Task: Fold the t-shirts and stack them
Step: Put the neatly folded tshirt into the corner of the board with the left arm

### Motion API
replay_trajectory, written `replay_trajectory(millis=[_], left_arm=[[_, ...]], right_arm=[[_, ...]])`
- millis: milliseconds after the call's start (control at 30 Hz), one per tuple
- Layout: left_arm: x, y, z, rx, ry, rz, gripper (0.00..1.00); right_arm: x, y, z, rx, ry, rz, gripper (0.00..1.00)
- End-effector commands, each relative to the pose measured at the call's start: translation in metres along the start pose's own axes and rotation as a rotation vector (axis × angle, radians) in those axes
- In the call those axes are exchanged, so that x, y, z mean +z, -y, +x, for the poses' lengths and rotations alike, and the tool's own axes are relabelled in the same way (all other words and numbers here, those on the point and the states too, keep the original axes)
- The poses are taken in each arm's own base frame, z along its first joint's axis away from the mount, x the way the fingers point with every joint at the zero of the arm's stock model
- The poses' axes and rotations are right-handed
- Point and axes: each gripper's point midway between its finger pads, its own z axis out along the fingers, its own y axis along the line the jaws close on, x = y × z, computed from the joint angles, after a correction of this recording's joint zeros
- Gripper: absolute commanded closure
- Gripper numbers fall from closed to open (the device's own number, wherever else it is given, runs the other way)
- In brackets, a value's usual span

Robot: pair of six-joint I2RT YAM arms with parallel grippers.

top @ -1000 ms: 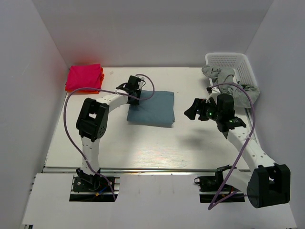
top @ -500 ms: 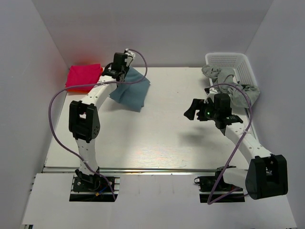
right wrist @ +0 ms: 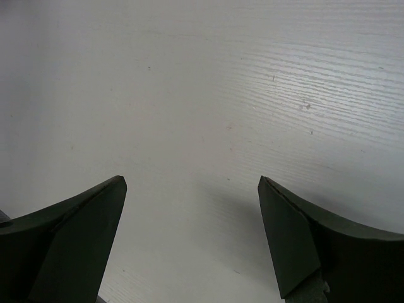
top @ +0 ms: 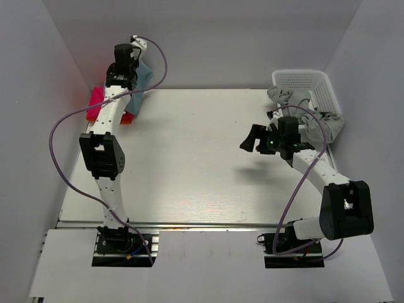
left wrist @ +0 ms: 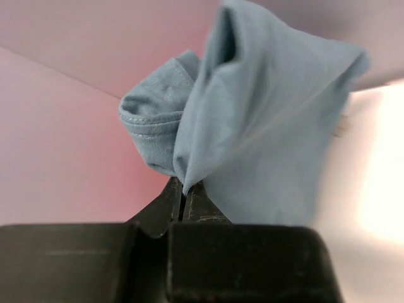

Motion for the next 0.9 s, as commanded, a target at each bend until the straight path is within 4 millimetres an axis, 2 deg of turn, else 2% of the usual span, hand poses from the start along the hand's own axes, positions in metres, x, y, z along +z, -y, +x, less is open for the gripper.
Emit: replay_trajectory(millis=[0,67,100,167,267,367,400,433,467,500,600,733,867], left_arm=[[0.017,-0.047,0.002,-0.017,0.031,-0.094,1.0],[0.026,-0.059,0.007,-0.042,0.036,-0.126,1.0],[0.033,-0.066,0.018,-0.054,0.019,-0.132,1.0],[0.04,-0.078,0.02,-0.084,0.041,-0.157,1.0],[0.059,-0.09,0.046,-0.097,0.004,-0.217,1.0],[0.067,-0.105,0.057,-0.102,0.011,-0.252,1.0],[0.075,-0.105,0.064,-0.111,0.008,-0.289,1.0],[0.08,-0.117,0.078,-0.12,-0.017,-0.333,1.0],[0.08,-0.122,0.073,-0.138,-0.004,-0.35,1.0],[0.083,-0.126,0.078,-0.149,0.001,-0.338,1.0],[0.093,-0.118,0.09,-0.157,0.002,-0.327,1.0],[0.103,-0.114,0.112,-0.107,-0.013,-0.405,1.0],[0.102,-0.117,0.113,-0.101,0.023,-0.449,1.0]], right_arm=[[0.001,-0.018,-0.033,-0.014,0.073,-0.067,0.09],[0.004,-0.018,-0.032,-0.007,0.062,-0.071,0.09],[0.005,-0.02,-0.035,0.0,0.063,-0.077,0.09],[0.007,-0.021,-0.037,0.005,0.061,-0.085,0.09],[0.008,-0.027,-0.042,0.008,0.067,-0.105,0.09],[0.009,-0.029,-0.043,0.016,0.067,-0.115,0.09],[0.01,-0.029,-0.044,0.024,0.064,-0.114,0.09],[0.01,-0.029,-0.044,0.027,0.064,-0.114,0.09],[0.01,-0.03,-0.044,0.031,0.061,-0.116,0.09],[0.011,-0.031,-0.044,0.03,0.06,-0.121,0.09],[0.012,-0.031,-0.044,0.045,0.054,-0.121,0.09],[0.017,-0.031,-0.043,0.06,0.043,-0.123,0.09],[0.022,-0.029,-0.044,0.073,0.033,-0.123,0.09]])
